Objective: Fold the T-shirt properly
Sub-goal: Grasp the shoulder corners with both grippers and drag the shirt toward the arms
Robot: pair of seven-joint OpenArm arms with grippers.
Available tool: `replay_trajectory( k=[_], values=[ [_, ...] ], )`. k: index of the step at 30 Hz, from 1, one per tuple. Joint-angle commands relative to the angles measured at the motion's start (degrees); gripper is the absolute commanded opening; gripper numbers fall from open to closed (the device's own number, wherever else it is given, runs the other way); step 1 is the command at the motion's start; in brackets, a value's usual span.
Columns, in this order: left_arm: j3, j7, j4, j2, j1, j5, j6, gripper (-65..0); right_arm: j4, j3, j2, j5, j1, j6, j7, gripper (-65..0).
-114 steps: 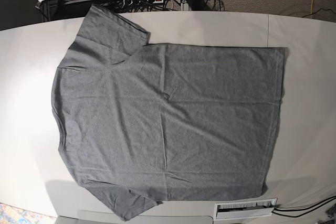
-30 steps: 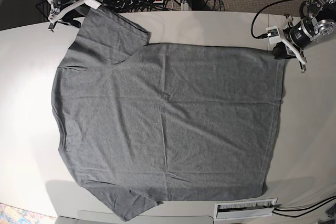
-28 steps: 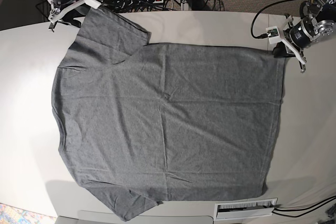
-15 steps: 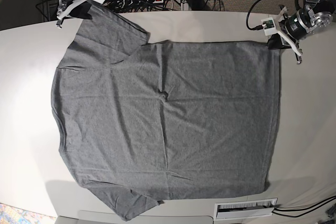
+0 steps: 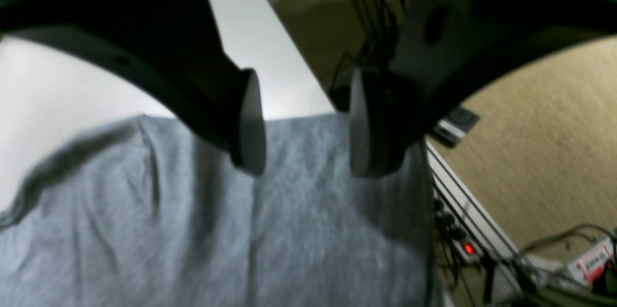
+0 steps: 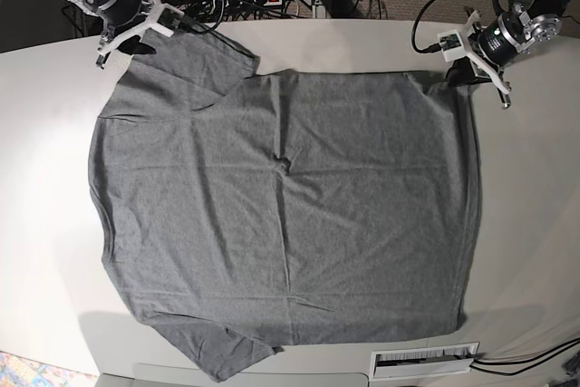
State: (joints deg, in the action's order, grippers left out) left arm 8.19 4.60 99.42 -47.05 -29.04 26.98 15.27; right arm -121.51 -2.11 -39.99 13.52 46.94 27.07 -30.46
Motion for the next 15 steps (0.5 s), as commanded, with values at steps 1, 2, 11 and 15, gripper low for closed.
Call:
replay_trajectory(
  k=[1, 2, 11, 15],
  values=[
    [0.0, -0.5, 0.2, -0.9, -0.5, 0.4, 1.3, -65.0, -0.3, -0.7, -0.6, 0.0, -0.3, -0.2, 0.4, -35.9],
    [0.0, -0.5, 0.2, -0.9, -0.5, 0.4, 1.3, -65.0, 0.2, -1.7, -0.6, 0.0, -1.0, -0.2, 0.3, -35.9],
    [0.0, -0.5, 0.2, -0.9, -0.5, 0.4, 1.3, -65.0, 7.1, -8.6, -0.6, 0.0, -7.7, -0.2, -2.3, -35.9],
    [0.0, -0.5, 0.2, -0.9, -0.5, 0.4, 1.3, -65.0, 7.3, -9.2, -0.6, 0.0, -8.7, -0.3, -3.0, -37.2]
  ],
)
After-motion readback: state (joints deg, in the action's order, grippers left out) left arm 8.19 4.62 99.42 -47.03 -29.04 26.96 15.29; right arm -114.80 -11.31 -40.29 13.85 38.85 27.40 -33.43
